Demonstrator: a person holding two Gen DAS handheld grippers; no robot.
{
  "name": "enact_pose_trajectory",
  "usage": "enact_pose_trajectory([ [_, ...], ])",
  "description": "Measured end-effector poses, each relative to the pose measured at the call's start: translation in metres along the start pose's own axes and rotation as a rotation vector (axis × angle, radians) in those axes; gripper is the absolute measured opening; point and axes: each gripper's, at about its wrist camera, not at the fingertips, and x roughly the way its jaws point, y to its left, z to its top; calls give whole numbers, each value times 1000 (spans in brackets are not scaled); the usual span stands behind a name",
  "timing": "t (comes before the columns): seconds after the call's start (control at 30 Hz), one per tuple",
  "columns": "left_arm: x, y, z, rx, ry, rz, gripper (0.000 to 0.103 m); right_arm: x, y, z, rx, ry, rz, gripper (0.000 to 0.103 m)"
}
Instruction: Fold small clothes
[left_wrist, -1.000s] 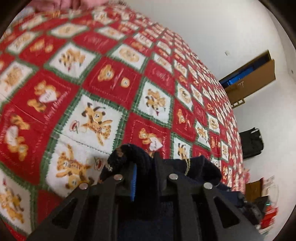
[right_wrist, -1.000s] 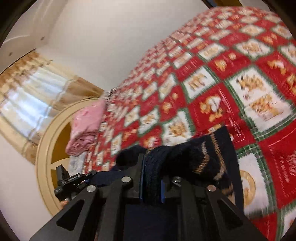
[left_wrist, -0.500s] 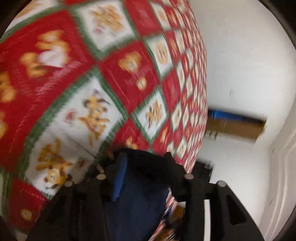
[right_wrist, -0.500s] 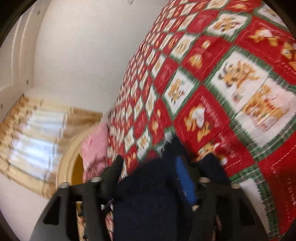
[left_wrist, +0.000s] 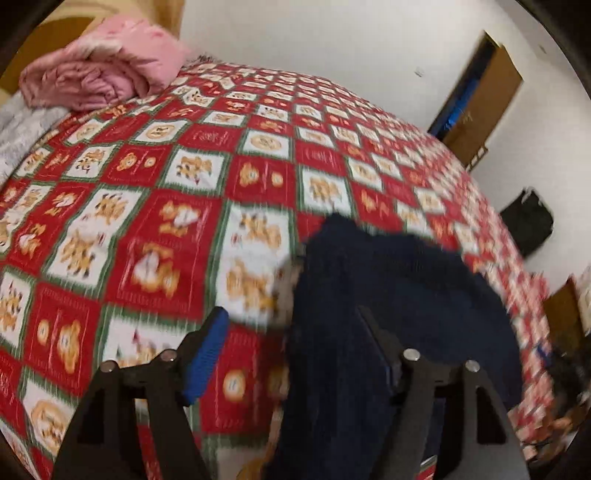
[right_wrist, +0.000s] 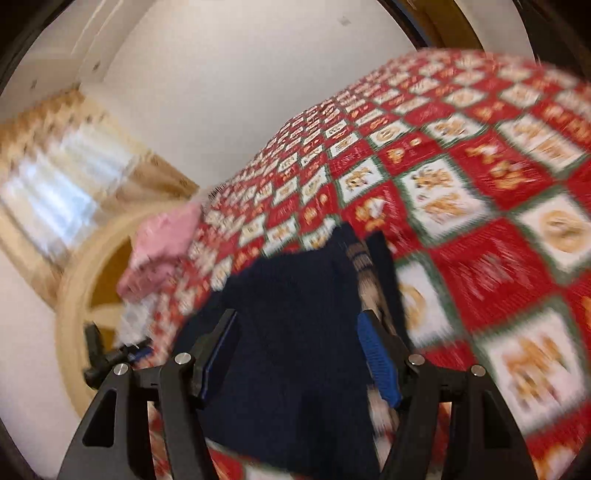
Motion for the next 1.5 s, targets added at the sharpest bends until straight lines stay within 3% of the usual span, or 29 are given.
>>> enact_pose_trajectory([
  [0.17, 12, -26, -33, 136, 7, 18, 72, 7, 6, -43, -111, 67, -97, 67],
  [0.3, 18, -41, -53, 198, 42, 43, 72, 17, 15, -56, -186, 57, -184, 67],
  [0.4, 13, -46, -63, 246, 22, 92, 72, 10, 18, -55, -211, 11, -256, 67],
  [0.6, 4, -51, -74, 257, 9, 141, 72, 16, 12, -60, -200, 71, -262, 67],
  [0.67, 2, -52, -77, 257, -2, 145, 72, 18, 18, -67, -222, 82, -247, 60],
  [0.73, 1, -54, -80, 261, -6, 149, 71, 18, 28, -72, -271, 91, -265, 31],
  [0.83, 1, -56, -82, 275, -11, 157, 61, 19, 36, -76, -306, 114, -259, 17],
  [0.9, -1, -56, -83, 270, -10, 145, 43, 21, 39, -78, -311, 128, -266, 14],
  [0.93, -2, -55, -83, 265, -10, 137, 39, 22, 39, -78, -316, 131, -273, 10],
  [1.0, -5, -54, -82, 263, -8, 117, 20, 18, 42, -77, -316, 132, -268, 9],
  [1.13, -14, -57, -86, 283, -6, 100, 17, -4, 52, -70, -328, 102, -233, 8],
  [1.3, -26, -61, -94, 322, -20, 146, 15, -29, 46, -67, -314, 81, -244, 8],
  [1.5, -36, -57, -107, 338, -46, 196, 14, -22, 16, -88, -251, 140, -271, 8],
])
